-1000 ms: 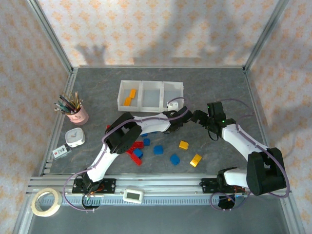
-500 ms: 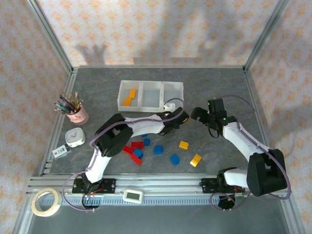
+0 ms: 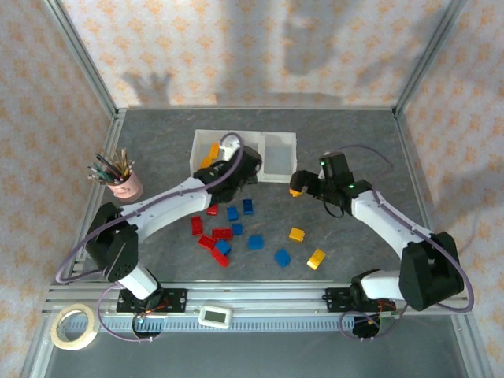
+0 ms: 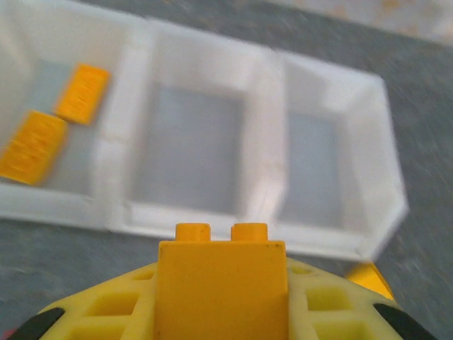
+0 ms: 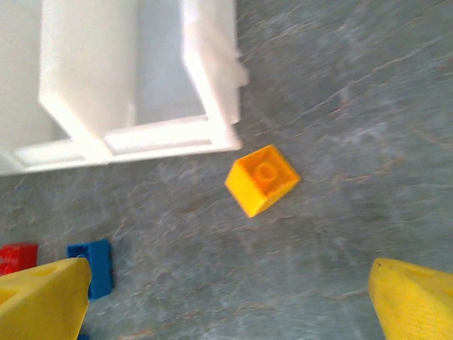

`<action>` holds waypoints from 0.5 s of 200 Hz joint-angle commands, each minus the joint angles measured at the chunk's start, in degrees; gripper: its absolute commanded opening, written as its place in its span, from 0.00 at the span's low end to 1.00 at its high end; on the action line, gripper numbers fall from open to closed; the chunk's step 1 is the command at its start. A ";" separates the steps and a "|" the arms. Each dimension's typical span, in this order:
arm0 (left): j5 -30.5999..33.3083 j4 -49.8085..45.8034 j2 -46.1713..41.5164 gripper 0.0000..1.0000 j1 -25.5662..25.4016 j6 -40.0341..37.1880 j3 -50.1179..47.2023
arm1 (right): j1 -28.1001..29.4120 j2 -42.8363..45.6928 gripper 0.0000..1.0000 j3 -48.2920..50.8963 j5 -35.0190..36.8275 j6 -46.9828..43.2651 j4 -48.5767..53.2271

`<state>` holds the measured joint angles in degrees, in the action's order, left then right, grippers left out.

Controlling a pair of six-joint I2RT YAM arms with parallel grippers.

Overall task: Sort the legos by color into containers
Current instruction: Pick up the lego from the center of the table, then place the lego in the container.

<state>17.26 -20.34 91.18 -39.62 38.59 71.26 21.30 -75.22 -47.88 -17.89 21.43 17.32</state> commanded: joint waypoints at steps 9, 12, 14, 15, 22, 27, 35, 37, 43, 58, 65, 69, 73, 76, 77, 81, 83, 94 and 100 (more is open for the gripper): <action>2.70 -2.48 1.70 0.31 7.67 -6.27 1.08 | 3.28 -1.96 1.00 -2.31 0.88 3.11 -3.48; 2.74 -2.23 2.08 0.31 8.40 -6.76 1.27 | 3.54 -2.24 1.00 -2.47 0.92 3.25 -3.65; 2.82 -2.11 2.36 0.31 8.87 -7.08 1.43 | 3.74 -2.35 1.00 -2.59 0.99 3.37 -3.73; 2.89 -2.05 2.57 0.31 8.99 -7.14 1.47 | 3.79 -2.50 1.00 -2.67 1.05 3.45 -3.85; 2.99 -1.98 3.75 0.31 10.72 -7.52 2.24 | 4.17 -2.89 1.00 -2.93 1.47 3.89 -4.26; 2.70 -1.92 4.75 0.31 11.90 -7.83 2.86 | 4.34 -3.08 1.00 -3.07 1.73 4.10 -4.64; 2.47 -1.05 6.21 0.31 13.40 -8.45 3.41 | 4.28 -3.42 1.00 -3.10 2.06 4.55 -5.14; 2.37 -0.72 6.60 0.31 13.84 -8.58 3.48 | 4.28 -3.52 1.00 -3.14 2.13 4.58 -5.36; 1.72 0.30 7.71 0.31 15.03 -9.02 3.81 | 4.34 -3.76 1.00 -3.17 2.24 4.58 -5.78; -0.17 1.95 11.15 0.31 17.52 -9.89 5.60 | 4.36 -4.70 1.00 -3.74 2.40 4.30 -5.88; -0.87 2.37 12.98 0.31 18.30 -10.63 6.87 | 4.35 -5.19 1.00 -4.17 2.57 4.17 -5.53; -1.07 2.43 13.96 0.31 18.58 -11.03 7.70 | 4.33 -5.44 1.00 -4.36 2.71 4.08 -5.38; -1.17 2.45 15.00 0.32 18.86 -11.31 8.61 | 4.29 -5.54 1.00 -4.54 2.81 3.97 -5.14; -1.27 2.29 15.71 0.32 19.10 -11.55 9.24 | 4.32 -5.68 1.00 -4.63 2.96 3.95 -5.04; -1.31 2.26 15.97 0.32 19.12 -11.66 9.37 | 4.30 -5.75 1.00 -4.66 3.04 3.91 -5.03; -1.48 2.18 16.89 0.32 19.28 -12.02 10.20 | 4.31 -5.82 1.00 -4.67 3.21 3.81 -4.96; -1.51 2.15 17.34 0.32 19.35 -12.17 10.67 | 4.31 -5.81 1.00 -4.74 3.32 3.80 -4.87; -1.28 1.73 20.25 0.35 19.52 -13.09 12.83 | 4.35 -6.08 1.00 -5.01 3.86 3.49 -4.61; -1.28 1.81 21.32 0.37 19.63 -13.72 13.84 | 4.29 -6.19 1.00 -5.23 4.14 3.34 -4.37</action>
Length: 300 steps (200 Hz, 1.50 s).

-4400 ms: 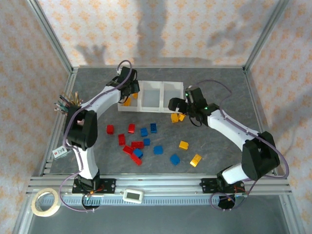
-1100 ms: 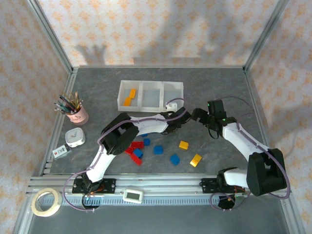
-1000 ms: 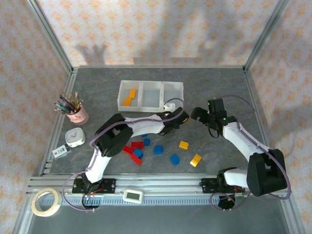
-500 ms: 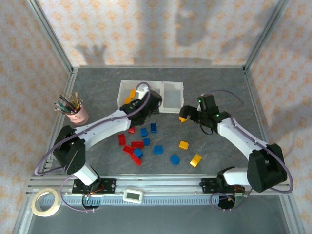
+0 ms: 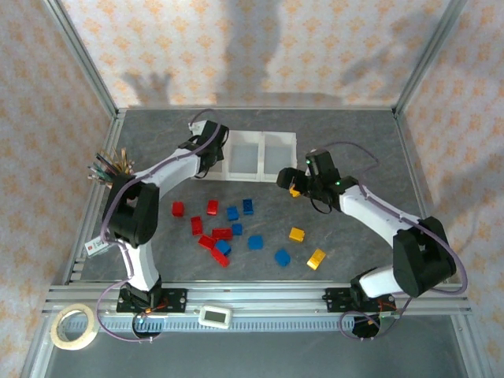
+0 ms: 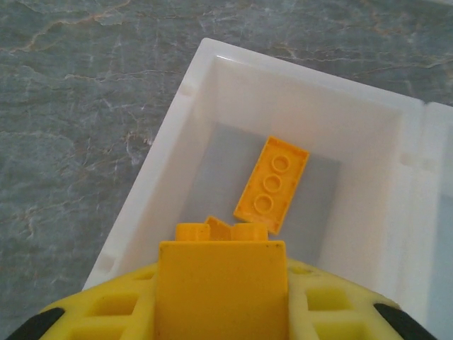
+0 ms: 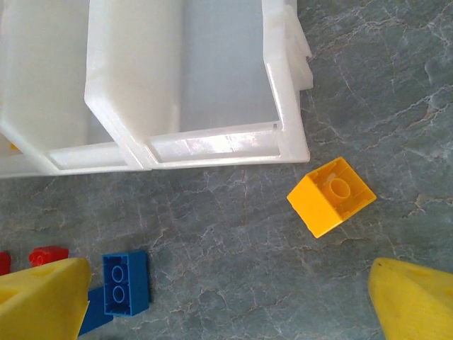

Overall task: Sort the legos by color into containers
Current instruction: Place the lego in the container, then pick up the lego from the center of the table.

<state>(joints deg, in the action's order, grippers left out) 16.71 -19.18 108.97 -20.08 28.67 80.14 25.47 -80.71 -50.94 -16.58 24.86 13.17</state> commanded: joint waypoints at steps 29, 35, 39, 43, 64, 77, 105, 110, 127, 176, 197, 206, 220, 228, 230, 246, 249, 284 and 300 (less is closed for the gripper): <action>-0.95 -0.97 7.41 0.54 0.82 -4.34 8.77 | 0.17 -1.08 1.00 -2.89 3.83 -0.40 0.26; -0.80 -1.50 7.72 0.56 0.91 -4.39 9.35 | 0.11 -1.04 1.00 -3.10 3.99 -0.57 0.45; -0.80 -1.63 7.86 0.57 0.95 -4.39 9.53 | 0.14 -1.10 1.00 -3.26 4.20 -0.56 0.64; -0.79 -1.64 7.77 0.58 0.92 -4.51 9.64 | 0.09 -1.06 1.00 -3.33 4.20 -0.60 0.86; -0.89 -2.48 6.62 0.61 0.98 -4.50 9.73 | -0.08 -0.73 1.00 -3.78 5.18 -1.08 1.54; -1.78 -2.71 4.83 0.62 0.92 -4.09 8.98 | -0.29 -0.58 1.00 -3.92 5.73 -1.22 1.81; -5.56 -1.35 -1.22 0.65 0.74 -3.66 5.44 | -1.29 0.11 1.00 -3.84 6.29 -0.86 2.48; -5.96 -1.18 -2.29 0.65 0.54 -3.62 4.74 | -1.55 0.33 1.00 -3.63 6.23 -0.58 2.52; -7.60 -0.96 -5.40 0.66 -0.23 -3.22 2.57 | -2.81 1.77 1.00 -2.34 5.81 0.20 2.01; -9.18 0.29 -13.76 0.66 -7.02 -1.39 -4.16 | -7.00 6.65 1.00 2.67 5.13 0.98 1.83; -10.90 1.54 -16.07 0.66 -10.73 -0.28 -6.56 | -8.36 8.64 1.00 4.64 5.49 0.43 2.72; -11.60 2.40 -16.73 0.66 -12.27 0.17 -7.60 | -8.78 9.51 1.00 5.63 6.05 0.35 3.24; -13.08 4.30 -17.53 0.66 -14.82 1.74 -9.09 | -9.53 10.83 1.00 7.28 6.38 0.17 3.57; -14.10 5.79 -17.80 0.66 -16.29 2.43 -9.82 | -9.97 11.55 1.00 8.36 6.39 0.26 3.56; -14.28 6.12 -17.82 0.66 -16.66 2.73 -9.93 | -10.11 11.72 1.00 8.63 6.45 0.27 3.49; -15.22 8.32 -17.50 0.66 -19.61 4.17 -10.32 | -11.11 12.71 1.00 10.72 6.64 0.61 3.03; -15.41 8.70 -17.41 0.66 -20.17 4.33 -10.30 | -11.33 12.76 1.00 11.07 6.51 0.67 2.95; -16.27 11.98 -13.53 0.67 -25.55 4.60 -8.70 | -16.55 12.57 1.00 12.84 3.94 0.83 2.35; -16.81 12.31 -10.42 0.67 -27.18 4.41 -6.78 | -18.66 12.25 1.00 12.97 2.61 0.80 1.65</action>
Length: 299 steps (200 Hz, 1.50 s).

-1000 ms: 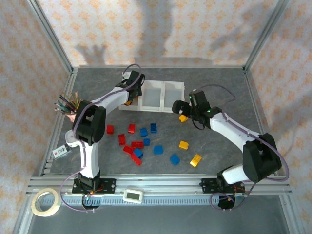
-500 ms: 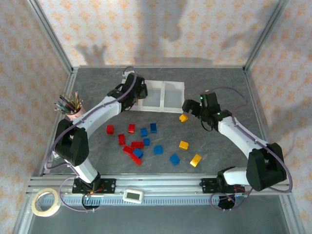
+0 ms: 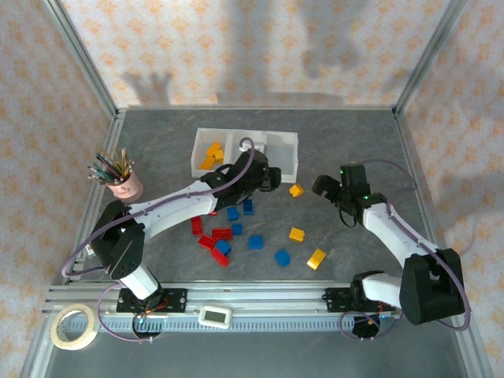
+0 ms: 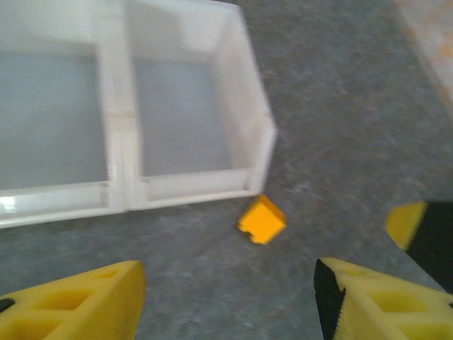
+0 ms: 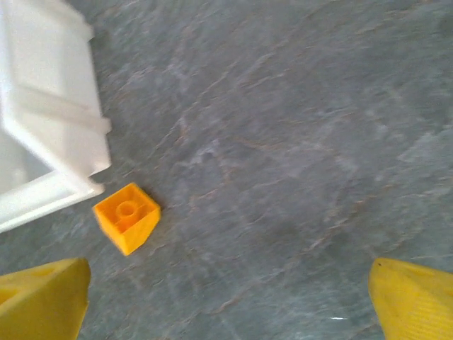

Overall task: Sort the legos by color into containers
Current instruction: Pick up the lego from the center of the table.

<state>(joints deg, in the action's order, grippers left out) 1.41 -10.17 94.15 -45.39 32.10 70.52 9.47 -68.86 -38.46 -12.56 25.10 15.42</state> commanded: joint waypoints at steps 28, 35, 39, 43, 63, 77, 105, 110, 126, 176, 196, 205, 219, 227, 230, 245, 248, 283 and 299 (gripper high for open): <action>-1.32 5.24 10.30 0.69 -4.85 -3.66 6.32 | -5.62 -0.98 1.00 0.14 -3.10 0.29 -1.44; -0.94 4.96 11.99 0.70 -5.41 -5.13 7.61 | -6.14 -1.34 1.00 -0.05 -3.50 0.29 -1.67; -0.81 4.77 12.91 0.70 -5.59 -5.88 8.40 | -6.39 -1.61 1.00 -0.13 -3.67 0.30 -1.72; -0.60 4.60 13.88 0.70 -5.76 -6.60 9.19 | -6.71 -1.84 1.00 -0.13 -3.85 0.26 -1.84; 0.78 2.79 19.24 0.71 -6.11 -9.21 13.20 | -7.76 -2.63 1.00 -0.38 -4.90 0.52 -2.30; 1.32 2.21 22.04 0.72 -6.11 -10.72 15.18 | -8.06 -2.91 1.00 -0.65 -5.28 0.47 -2.27; 3.16 -0.09 26.95 0.74 -6.11 -13.47 19.07 | -8.11 -3.05 1.00 -0.95 -5.27 0.22 -2.01; 3.66 -0.49 27.67 0.74 -6.12 -13.71 19.82 | -8.17 -3.06 1.00 -1.00 -5.16 0.21 -1.92; 5.05 -0.91 29.40 0.75 -6.12 -14.21 21.07 | -8.24 -3.05 1.00 -1.09 -5.00 0.03 -1.81; 9.36 -2.93 34.90 0.79 -5.72 -13.69 25.99 | -8.17 -3.09 1.00 -1.36 -5.38 0.28 -1.91; 8.83 -2.92 36.51 0.79 -5.44 -13.38 27.12 | -8.24 -3.05 1.00 -1.44 -5.46 0.17 -1.89; 8.24 -2.86 37.26 0.79 -5.42 -13.32 27.60 | -8.20 -3.00 1.00 -1.45 -5.47 0.16 -1.80; 7.51 -2.49 38.23 0.79 -5.42 -13.25 28.08 | -8.20 -2.87 1.00 -1.38 -5.29 0.13 -1.77; 7.29 -2.56 38.75 0.78 -5.42 -13.12 28.55 | -8.24 -2.88 1.00 -1.40 -5.15 0.05 -1.74; 7.23 -2.58 38.94 0.78 -5.38 -13.18 28.74 | -8.20 -2.94 1.00 -1.36 -5.17 0.03 -1.67; 6.68 -2.47 39.77 0.75 -5.41 -13.11 29.38 | -8.25 -2.78 1.00 -1.33 -5.20 -0.04 -1.63; 6.61 -2.28 39.95 0.74 -5.39 -13.16 29.45 | -8.24 -2.77 1.00 -1.31 -5.16 0.00 -1.70; 5.74 -1.91 41.10 0.62 -5.41 -12.97 29.89 | -8.22 -2.68 1.00 -1.18 -5.17 -0.12 -1.71; 5.73 -2.16 41.12 0.56 -5.40 -12.95 29.67 | -8.26 -2.67 1.00 -1.27 -5.10 -0.17 -1.46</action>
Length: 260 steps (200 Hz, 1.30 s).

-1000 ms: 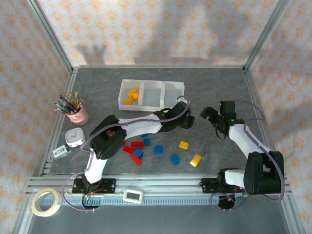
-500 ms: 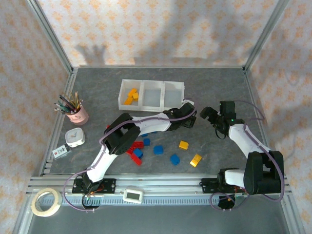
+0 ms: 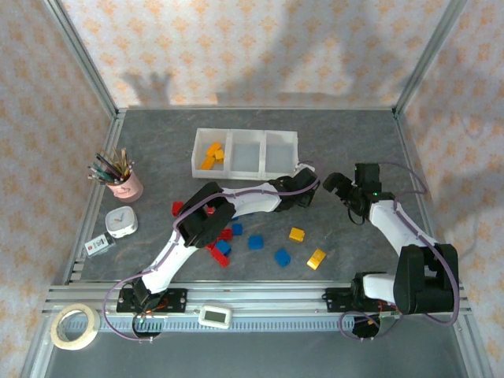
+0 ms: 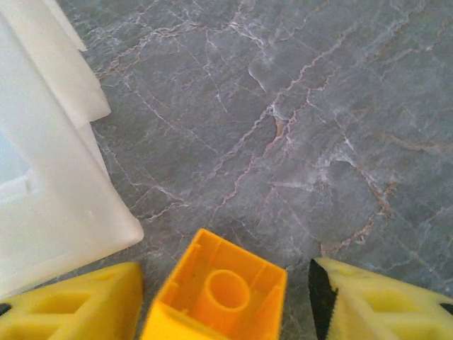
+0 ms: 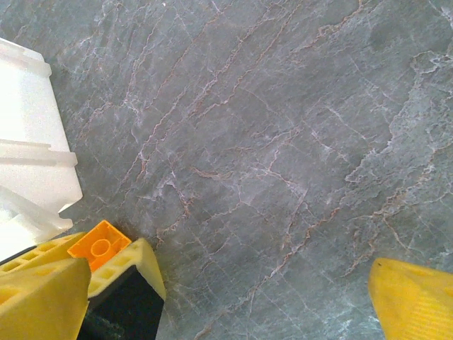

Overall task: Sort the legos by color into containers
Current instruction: Pick up the lego from the center of the table.

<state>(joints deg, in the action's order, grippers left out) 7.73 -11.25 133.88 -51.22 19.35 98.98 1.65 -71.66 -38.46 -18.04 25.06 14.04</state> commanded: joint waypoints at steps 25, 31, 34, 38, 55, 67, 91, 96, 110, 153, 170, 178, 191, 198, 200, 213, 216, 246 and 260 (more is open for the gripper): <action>-0.30 -1.43 0.86 0.46 0.42 -0.51 0.38 | -0.42 0.28 1.00 -1.10 0.43 -0.10 -0.16; -0.35 -1.33 0.62 0.44 0.43 -0.54 0.10 | -0.47 0.27 1.00 -1.09 0.39 -0.14 -0.21; -0.50 -1.28 0.56 0.43 0.43 -0.62 -0.01 | -0.38 0.24 1.00 -1.09 0.43 -0.10 -0.23; -0.44 -1.30 0.38 0.42 0.42 -0.63 -0.16 | -0.42 0.27 1.00 -1.09 0.42 -0.10 -0.24; -0.55 -1.34 -0.36 0.35 0.42 -0.79 -0.49 | -0.40 0.24 1.00 -1.16 0.23 -0.01 -0.22; -0.89 -1.24 -0.96 0.30 0.36 -0.82 -0.69 | -0.42 0.38 1.00 -1.31 0.19 -0.02 -0.15; -1.84 -0.96 -2.56 0.23 0.42 -0.63 -1.25 | -0.43 0.74 1.00 -1.79 0.41 -0.41 0.44; -2.00 -1.11 -2.89 0.22 0.37 -0.56 -1.33 | -0.42 0.85 1.00 -1.93 0.56 -0.50 0.66; -2.64 -1.71 -4.15 0.19 0.40 -0.24 -1.46 | -0.42 1.40 1.00 -2.16 0.56 -0.86 0.90; -4.72 -0.94 -11.68 0.13 0.32 1.31 -7.37 | -0.37 1.59 1.00 -4.05 -1.08 -2.51 2.67; -5.80 0.74 -16.60 0.12 0.30 2.56 -12.12 | -0.35 2.25 1.00 -4.43 -2.21 -3.02 3.18; -6.21 1.84 -19.26 0.12 0.29 3.05 -14.57 | -0.34 2.62 1.00 -4.45 -2.95 -3.23 3.15; -5.86 2.70 -23.62 0.12 0.28 3.58 -18.07 | 0.07 2.83 1.00 -4.52 -3.71 -3.41 3.23; -5.24 2.87 -26.51 0.12 0.40 3.95 -19.79 | 0.48 2.80 1.00 -4.60 -3.99 -3.57 3.36; -4.95 2.93 -27.19 0.12 0.39 3.96 -20.21 | 0.57 2.70 1.00 -4.65 -4.12 -3.54 3.36; -3.45 3.01 -31.37 0.12 0.95 4.52 -23.11 | 1.84 2.32 1.00 -5.17 -4.35 -3.83 3.62; -3.24 3.13 -32.31 0.12 1.14 4.75 -23.73 | 2.17 2.24 1.00 -5.26 -4.21 -3.79 3.70; -3.36 2.38 -39.91 0.12 6.11 7.87 -28.26 | 7.05 1.45 1.00 -6.36 -2.77 -3.88 3.33; -2.96 1.42 -42.10 0.12 9.28 8.34 -29.19 | 9.62 0.83 1.00 -6.65 -2.29 -3.29 2.44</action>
<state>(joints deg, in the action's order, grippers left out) 2.59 -9.15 95.09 -47.16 24.73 72.14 7.75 -70.02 -42.78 -21.23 22.22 16.73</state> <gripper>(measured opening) 0.313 0.998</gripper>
